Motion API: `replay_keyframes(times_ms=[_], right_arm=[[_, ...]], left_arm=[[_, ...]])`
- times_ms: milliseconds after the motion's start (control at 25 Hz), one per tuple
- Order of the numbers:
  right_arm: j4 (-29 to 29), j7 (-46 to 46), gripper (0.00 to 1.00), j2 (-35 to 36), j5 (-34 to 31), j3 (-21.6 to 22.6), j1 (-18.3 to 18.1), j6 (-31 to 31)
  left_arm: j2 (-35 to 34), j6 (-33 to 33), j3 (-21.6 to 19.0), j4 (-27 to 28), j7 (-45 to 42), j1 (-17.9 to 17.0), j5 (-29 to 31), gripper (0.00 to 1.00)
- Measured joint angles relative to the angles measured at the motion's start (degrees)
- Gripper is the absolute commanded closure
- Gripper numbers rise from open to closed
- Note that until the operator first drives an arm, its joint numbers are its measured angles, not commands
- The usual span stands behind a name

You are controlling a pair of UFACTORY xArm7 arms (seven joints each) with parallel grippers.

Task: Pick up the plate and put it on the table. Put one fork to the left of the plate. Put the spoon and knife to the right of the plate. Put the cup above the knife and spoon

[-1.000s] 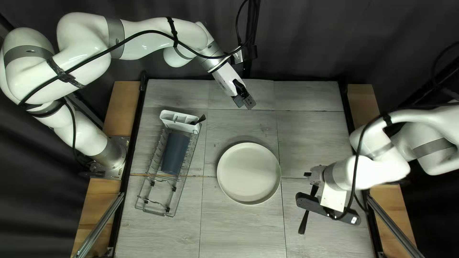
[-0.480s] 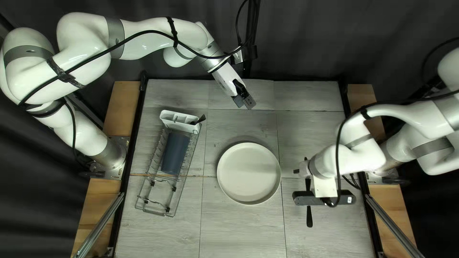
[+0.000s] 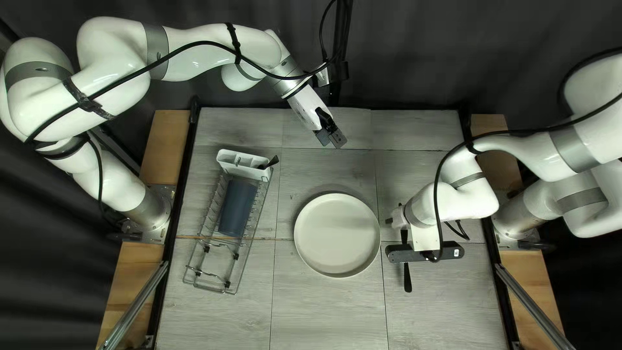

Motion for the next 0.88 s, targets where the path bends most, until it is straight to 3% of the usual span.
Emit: replay_keyframes(times_ms=[320,360,400,440,720,880], right_arm=[[0.7,0.8,1.0,3.3,-1.5,-0.4,-0.5,-2.2],[0.8,0.9,0.91,3.7,-1.7,-0.4,-0.5,-2.4],[0.9,1.0,0.21,3.9,-1.9,-0.5,-0.5,-2.5],[0.9,1.1,0.0,4.0,-2.1,-0.5,-0.6,-2.6],[-1.0,3.0,0.0,1.6,-4.2,-1.4,-1.6,-3.6],[-2.3,2.7,0.0,-4.0,-3.9,-1.5,-1.7,-0.7]], left_arm=[[0.0,0.0,0.0,0.0,0.0,0.0,0.0,0.0],[0.0,0.0,0.0,0.0,0.0,0.0,0.0,0.0],[0.0,0.0,0.0,0.0,0.0,0.0,0.0,0.0],[0.0,0.0,0.0,0.0,0.0,0.0,0.0,0.0],[0.0,0.0,0.0,0.0,0.0,0.0,0.0,0.0],[0.0,0.0,0.0,0.0,0.0,0.0,0.0,0.0]])
